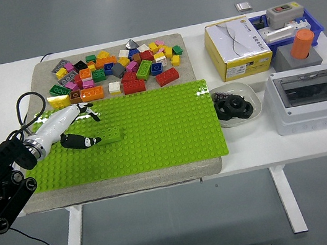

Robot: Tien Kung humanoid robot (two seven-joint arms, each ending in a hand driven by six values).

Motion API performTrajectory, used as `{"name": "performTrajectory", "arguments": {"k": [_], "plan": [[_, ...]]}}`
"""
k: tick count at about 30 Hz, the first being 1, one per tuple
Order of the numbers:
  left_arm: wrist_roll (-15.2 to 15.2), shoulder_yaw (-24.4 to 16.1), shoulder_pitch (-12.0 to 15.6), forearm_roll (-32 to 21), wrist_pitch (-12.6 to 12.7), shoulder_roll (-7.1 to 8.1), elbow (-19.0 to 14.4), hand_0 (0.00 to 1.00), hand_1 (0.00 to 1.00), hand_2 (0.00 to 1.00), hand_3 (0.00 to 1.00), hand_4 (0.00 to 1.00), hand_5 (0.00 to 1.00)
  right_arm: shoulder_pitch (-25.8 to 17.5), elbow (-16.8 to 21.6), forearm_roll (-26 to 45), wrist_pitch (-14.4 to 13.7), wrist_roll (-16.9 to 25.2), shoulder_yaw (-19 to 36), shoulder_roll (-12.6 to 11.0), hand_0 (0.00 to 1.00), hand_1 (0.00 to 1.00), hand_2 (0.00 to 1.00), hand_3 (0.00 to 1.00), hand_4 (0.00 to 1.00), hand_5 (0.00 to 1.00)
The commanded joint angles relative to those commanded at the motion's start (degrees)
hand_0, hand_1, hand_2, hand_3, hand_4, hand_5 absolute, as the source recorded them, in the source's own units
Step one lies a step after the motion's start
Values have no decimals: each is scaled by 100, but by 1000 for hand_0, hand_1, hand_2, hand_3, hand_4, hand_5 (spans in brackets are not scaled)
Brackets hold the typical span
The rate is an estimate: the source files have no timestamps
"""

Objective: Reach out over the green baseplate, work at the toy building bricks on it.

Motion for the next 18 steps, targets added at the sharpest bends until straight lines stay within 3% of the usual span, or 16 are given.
{"name": "performTrajectory", "arguments": {"k": [4, 5, 11, 12, 18], "plan": [[23, -358, 228, 167, 53, 62, -530, 939, 979, 931, 584, 903, 301, -19, 0, -34, 0, -8, 45, 2, 691, 650, 750, 742, 740, 876], [15, -405, 263, 194, 74, 41, -632, 971, 983, 939, 571, 858, 620, -21, 0, -56, 0, -13, 63, 5, 691, 649, 750, 742, 739, 876], [-1, -509, 391, 356, 135, -116, -779, 971, 983, 939, 571, 858, 620, -29, 0, -128, 1, -36, 119, 25, 691, 649, 750, 742, 739, 876], [1, -506, 405, 375, 142, -130, -768, 997, 993, 950, 594, 773, 998, -30, 0, -128, 2, -37, 120, 25, 692, 649, 750, 742, 739, 877], [4, -456, 456, 408, 210, -218, -613, 998, 995, 955, 598, 751, 998, -34, 0, -137, 2, -39, 122, 29, 691, 649, 750, 742, 740, 876]]}}
